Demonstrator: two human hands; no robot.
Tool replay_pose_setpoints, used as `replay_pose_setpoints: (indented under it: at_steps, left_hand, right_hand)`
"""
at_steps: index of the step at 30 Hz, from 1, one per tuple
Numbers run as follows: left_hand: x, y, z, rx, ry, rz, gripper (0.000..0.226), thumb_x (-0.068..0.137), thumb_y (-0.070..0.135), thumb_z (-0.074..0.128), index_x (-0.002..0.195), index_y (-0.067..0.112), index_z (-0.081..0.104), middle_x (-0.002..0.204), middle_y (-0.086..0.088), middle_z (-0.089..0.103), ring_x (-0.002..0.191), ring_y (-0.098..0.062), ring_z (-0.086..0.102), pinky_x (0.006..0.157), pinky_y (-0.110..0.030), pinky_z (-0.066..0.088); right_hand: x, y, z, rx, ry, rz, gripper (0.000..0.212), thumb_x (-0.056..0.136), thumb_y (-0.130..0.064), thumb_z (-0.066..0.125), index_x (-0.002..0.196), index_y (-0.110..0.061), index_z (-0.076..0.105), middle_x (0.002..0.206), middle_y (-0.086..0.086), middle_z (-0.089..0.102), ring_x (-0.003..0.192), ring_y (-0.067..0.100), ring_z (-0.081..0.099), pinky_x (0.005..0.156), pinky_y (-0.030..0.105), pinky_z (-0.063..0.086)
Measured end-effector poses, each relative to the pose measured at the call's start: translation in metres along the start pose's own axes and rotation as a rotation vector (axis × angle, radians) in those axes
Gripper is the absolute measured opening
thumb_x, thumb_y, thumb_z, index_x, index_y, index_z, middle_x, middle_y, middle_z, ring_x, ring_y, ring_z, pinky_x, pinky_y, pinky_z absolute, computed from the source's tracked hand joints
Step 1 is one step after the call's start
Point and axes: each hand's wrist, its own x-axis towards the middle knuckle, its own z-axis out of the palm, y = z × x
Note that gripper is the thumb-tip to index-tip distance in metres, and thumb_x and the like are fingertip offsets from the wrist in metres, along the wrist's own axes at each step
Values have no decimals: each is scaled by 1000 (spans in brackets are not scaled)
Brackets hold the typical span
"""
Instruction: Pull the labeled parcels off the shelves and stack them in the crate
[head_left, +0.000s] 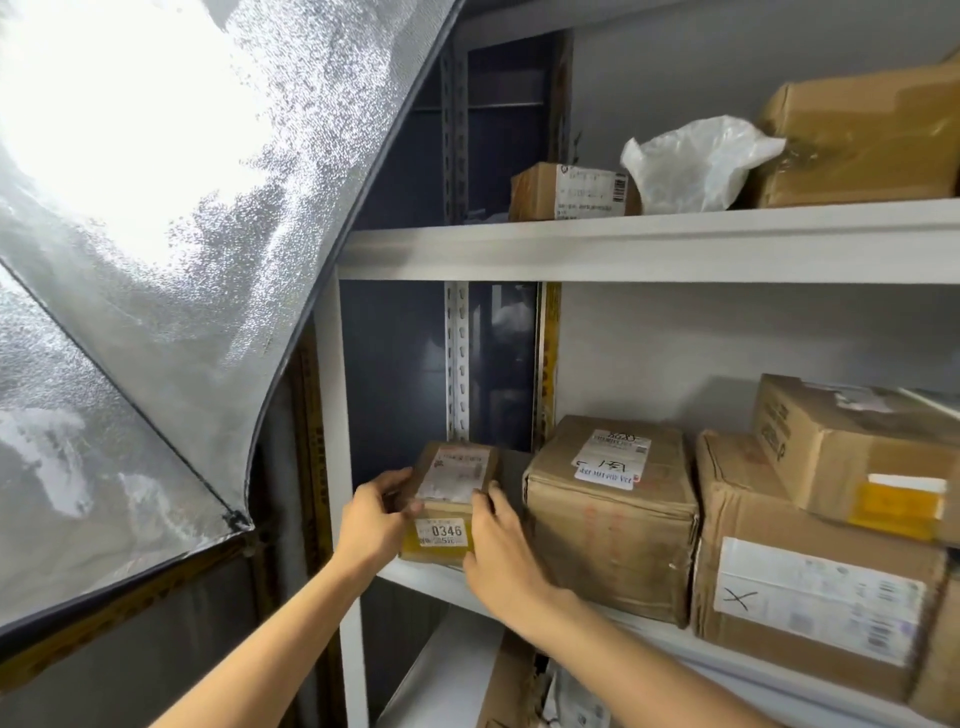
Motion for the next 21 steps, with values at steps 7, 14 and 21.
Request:
replay_pose_setpoints:
  at_steps: [7, 14, 21]
  left_hand:
    - [-8, 17, 7, 296, 101, 115, 35, 87, 1, 65, 122, 8, 63, 119, -10, 65, 106, -24, 64, 86, -30, 54]
    - [-21, 62, 43, 246, 59, 329, 39, 81, 3, 71, 116, 18, 65, 115, 2, 61, 104, -13, 59, 92, -28, 50]
    - [-34, 99, 86, 107, -214, 271, 45, 91, 30, 65, 132, 16, 54, 117, 4, 60, 97, -5, 55, 64, -4, 43]
  right_hand:
    - [-23, 11, -37, 59, 30, -6, 58, 91, -7, 58, 144, -12, 35, 146, 2, 35, 135, 17, 36, 111, 24, 32]
    - [-45, 22, -66, 42, 28, -15, 63, 95, -7, 55, 150, -15, 27, 156, 1, 25, 144, 17, 24, 115, 26, 24]
    - [-66, 52, -93, -174, 152, 130, 70, 94, -10, 54, 153, -9, 16, 160, 11, 7, 148, 29, 5, 122, 41, 14]
